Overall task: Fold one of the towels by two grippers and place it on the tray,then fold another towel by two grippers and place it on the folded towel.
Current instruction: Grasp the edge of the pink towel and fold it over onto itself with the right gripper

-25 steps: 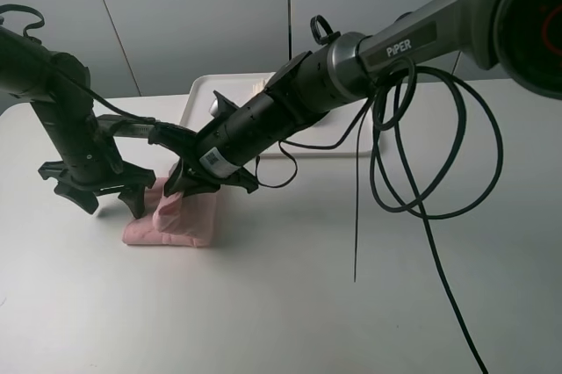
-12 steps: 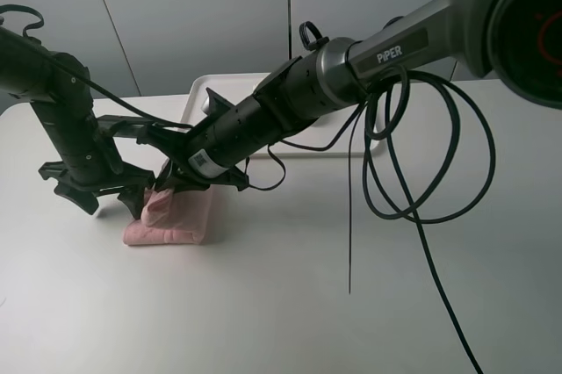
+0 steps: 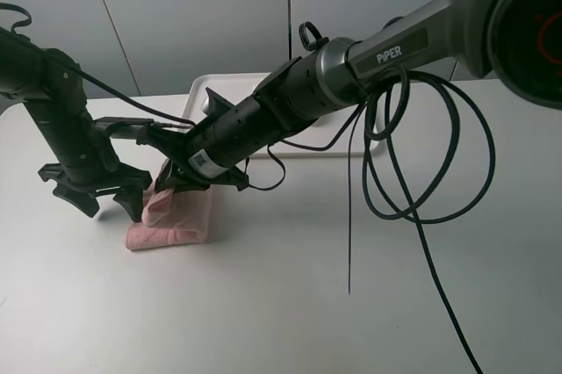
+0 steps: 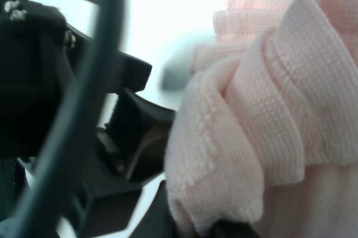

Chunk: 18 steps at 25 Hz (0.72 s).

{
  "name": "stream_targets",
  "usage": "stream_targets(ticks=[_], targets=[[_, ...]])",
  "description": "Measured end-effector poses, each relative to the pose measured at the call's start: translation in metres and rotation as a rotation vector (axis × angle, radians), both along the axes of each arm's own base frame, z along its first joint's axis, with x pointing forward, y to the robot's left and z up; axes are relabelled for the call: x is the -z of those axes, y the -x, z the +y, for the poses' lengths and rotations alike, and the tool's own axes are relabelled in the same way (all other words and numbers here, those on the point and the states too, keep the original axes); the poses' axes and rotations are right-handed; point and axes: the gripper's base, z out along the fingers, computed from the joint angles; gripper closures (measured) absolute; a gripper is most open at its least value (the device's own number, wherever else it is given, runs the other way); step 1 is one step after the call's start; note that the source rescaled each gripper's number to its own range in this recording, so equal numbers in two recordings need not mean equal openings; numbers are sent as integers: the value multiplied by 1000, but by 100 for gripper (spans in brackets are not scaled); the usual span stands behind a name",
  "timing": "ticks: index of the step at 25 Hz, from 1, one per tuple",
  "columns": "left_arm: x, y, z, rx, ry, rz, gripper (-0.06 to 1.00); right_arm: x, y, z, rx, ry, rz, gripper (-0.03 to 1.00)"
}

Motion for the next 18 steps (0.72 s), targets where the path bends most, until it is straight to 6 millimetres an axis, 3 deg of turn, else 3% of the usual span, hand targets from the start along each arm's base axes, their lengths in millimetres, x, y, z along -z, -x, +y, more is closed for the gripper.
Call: stream_targets(ticks=[8, 15, 18], targets=[[-50, -18, 22, -88, 117, -142, 2, 0, 0, 0, 1, -1, 1, 92], [-70, -20, 32, -121, 209, -183, 2, 0, 0, 0, 20, -5, 19, 91], [-72, -20, 32, -115, 215, -185, 2, -3, 4, 7, 45, -40, 44, 77]])
